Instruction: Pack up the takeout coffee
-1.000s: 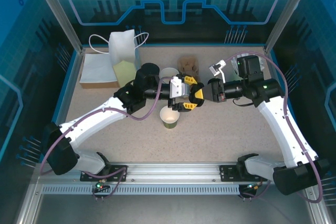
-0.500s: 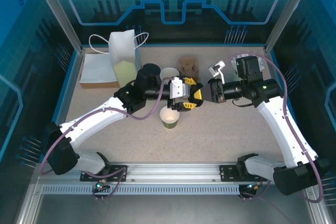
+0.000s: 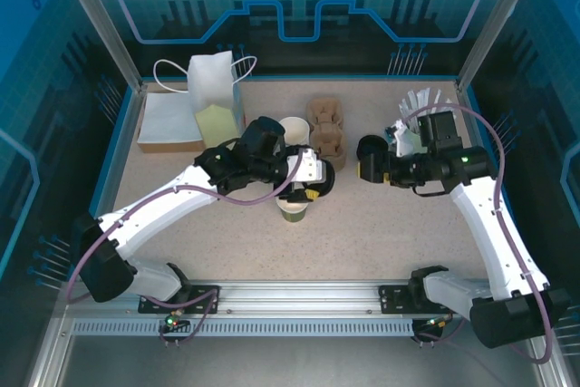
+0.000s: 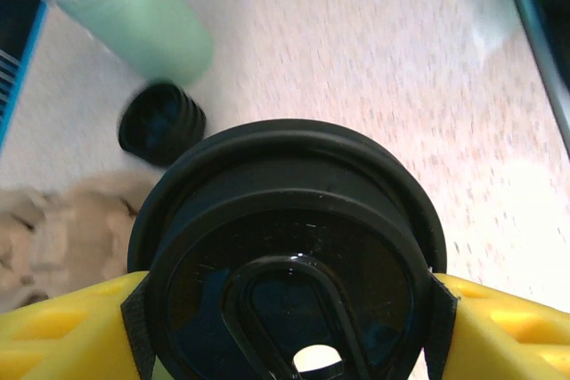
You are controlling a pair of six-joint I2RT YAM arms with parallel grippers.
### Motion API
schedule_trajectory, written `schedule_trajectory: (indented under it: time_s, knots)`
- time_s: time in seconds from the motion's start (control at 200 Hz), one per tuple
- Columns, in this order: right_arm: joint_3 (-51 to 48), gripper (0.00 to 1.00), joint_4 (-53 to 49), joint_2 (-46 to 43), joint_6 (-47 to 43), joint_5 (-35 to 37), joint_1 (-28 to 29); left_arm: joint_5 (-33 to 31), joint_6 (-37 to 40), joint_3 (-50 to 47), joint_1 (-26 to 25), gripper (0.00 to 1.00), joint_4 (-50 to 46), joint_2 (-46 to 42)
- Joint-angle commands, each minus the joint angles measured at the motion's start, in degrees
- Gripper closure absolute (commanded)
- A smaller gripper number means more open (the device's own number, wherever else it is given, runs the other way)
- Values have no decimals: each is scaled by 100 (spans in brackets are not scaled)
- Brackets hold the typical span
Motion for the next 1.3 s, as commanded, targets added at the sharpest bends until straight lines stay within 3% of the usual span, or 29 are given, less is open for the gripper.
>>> schedule_trajectory:
  time_s: [0.0, 0.185, 0.425, 1.296]
  knots:
    - [-431, 30, -140, -182, -173, 1292, -151, -703, 318, 279, -75, 27, -1117, -10]
    - [-1052, 21, 190, -51, -276, 1630, -244, -1197, 404, 607, -118, 27, -1845, 356]
    - [-1482, 0, 506, 142, -472, 1753, -315, -1535, 553, 1161, -130, 28, -2592, 1029]
    - [-1605, 0, 614, 115, -532, 1678, -437, -1517, 576, 1805, -172, 26, -3134, 2200]
